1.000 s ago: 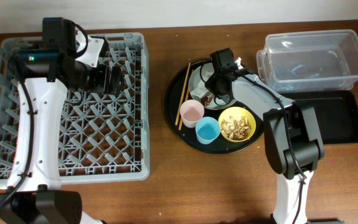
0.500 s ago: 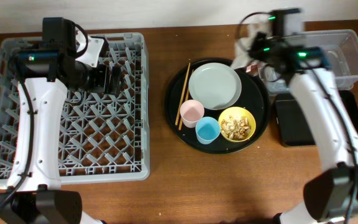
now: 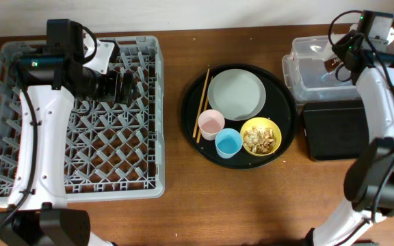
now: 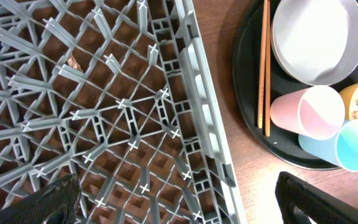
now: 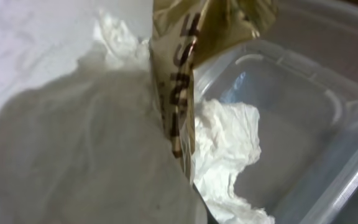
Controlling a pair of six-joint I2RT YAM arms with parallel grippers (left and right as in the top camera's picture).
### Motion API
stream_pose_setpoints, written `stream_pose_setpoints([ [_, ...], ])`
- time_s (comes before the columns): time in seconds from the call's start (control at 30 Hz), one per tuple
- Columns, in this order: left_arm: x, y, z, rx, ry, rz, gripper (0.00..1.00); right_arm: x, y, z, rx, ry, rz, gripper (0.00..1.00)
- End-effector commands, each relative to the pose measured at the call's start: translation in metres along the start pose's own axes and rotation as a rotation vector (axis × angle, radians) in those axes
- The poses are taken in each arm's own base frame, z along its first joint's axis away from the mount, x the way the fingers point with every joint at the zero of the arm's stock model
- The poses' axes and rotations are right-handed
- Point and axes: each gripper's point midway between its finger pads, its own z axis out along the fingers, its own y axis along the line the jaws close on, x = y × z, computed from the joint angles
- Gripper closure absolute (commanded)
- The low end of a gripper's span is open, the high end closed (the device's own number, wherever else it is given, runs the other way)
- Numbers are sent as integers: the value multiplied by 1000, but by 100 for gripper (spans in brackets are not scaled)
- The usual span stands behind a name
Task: Sort waste into correct bins and load items into the dishwasher rack
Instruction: 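Lift the foil wrapper and tissue and drop them into the clear bin, then move the right gripper to the yellow bowl and grasp its rim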
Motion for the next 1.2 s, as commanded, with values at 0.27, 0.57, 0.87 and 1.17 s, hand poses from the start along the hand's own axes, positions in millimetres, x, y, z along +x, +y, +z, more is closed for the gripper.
stream_pose_setpoints([
  [0.27, -6, -3, -4, 15, -21, 17, 1, -2, 33, -4, -175, 18, -68, 26],
  [0.57, -6, -3, -4, 15, -20, 16, 1, 40, 78, -122, -485, 239, -312, 24],
  [0.87, -4, -3, -4, 18, -9, 14, 1, 164, 76, -170, -414, 605, -535, 24],
  [1.17, -3, 1, -3, -5, -6, 13, 1, 248, 42, -166, -168, 728, -621, 42],
])
